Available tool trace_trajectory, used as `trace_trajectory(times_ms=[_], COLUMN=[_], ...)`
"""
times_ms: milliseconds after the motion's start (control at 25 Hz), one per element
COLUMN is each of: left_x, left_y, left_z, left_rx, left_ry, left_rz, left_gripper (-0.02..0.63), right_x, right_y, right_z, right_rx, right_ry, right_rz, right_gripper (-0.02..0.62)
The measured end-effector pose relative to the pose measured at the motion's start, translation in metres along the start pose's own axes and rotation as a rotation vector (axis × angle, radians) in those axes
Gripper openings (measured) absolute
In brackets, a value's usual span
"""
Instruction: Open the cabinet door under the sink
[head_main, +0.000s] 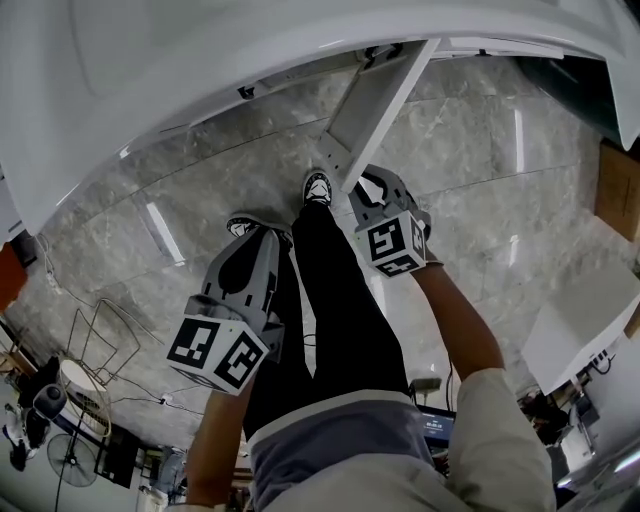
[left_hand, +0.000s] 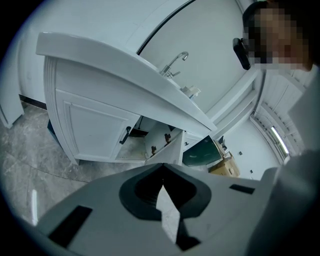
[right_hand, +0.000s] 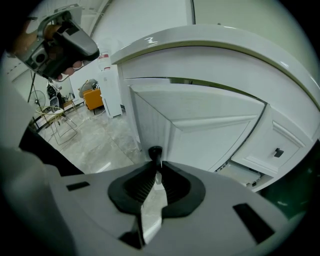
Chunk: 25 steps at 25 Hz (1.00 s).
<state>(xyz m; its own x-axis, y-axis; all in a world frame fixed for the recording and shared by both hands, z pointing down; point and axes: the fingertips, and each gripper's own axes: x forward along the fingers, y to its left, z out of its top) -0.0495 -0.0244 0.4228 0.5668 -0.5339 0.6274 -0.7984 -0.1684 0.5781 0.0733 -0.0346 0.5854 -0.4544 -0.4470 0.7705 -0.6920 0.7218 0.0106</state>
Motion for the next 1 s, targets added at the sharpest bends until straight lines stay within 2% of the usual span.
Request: trace_trajectory(times_ms=[320,560,800,1000], left_x=[0.009,0.014,0.021,0.023], left_y=[-0.01,-0.019,-0.023,-0.028], left_z=[0.0,-0.011,-0.02,-0.025], left_rx=[0.026,-0.047,-0.065,-0.049], left_ry=[0.009,0.019,0.041,0.053], left_rz=[-0.005,-0.024,-0.038,-0.037], left_gripper=[0.0,0.0,0.0,0.0], right_x=[-0.016,-0.029,-0.035,-0.044], right_y=[-0.007,-0.014,-0.021,-0.03], right_z=[-0.022,-0.034,-0.047,-0.06], right_rx=[-0.024,-0.03,-0.024,-0.026], right_ry=[0.014,0.018,0.03,0.039], right_rz=[-0.015,-0.038,-0.054,-0.074], right_gripper=[0.049,0.049,0.049,0.049])
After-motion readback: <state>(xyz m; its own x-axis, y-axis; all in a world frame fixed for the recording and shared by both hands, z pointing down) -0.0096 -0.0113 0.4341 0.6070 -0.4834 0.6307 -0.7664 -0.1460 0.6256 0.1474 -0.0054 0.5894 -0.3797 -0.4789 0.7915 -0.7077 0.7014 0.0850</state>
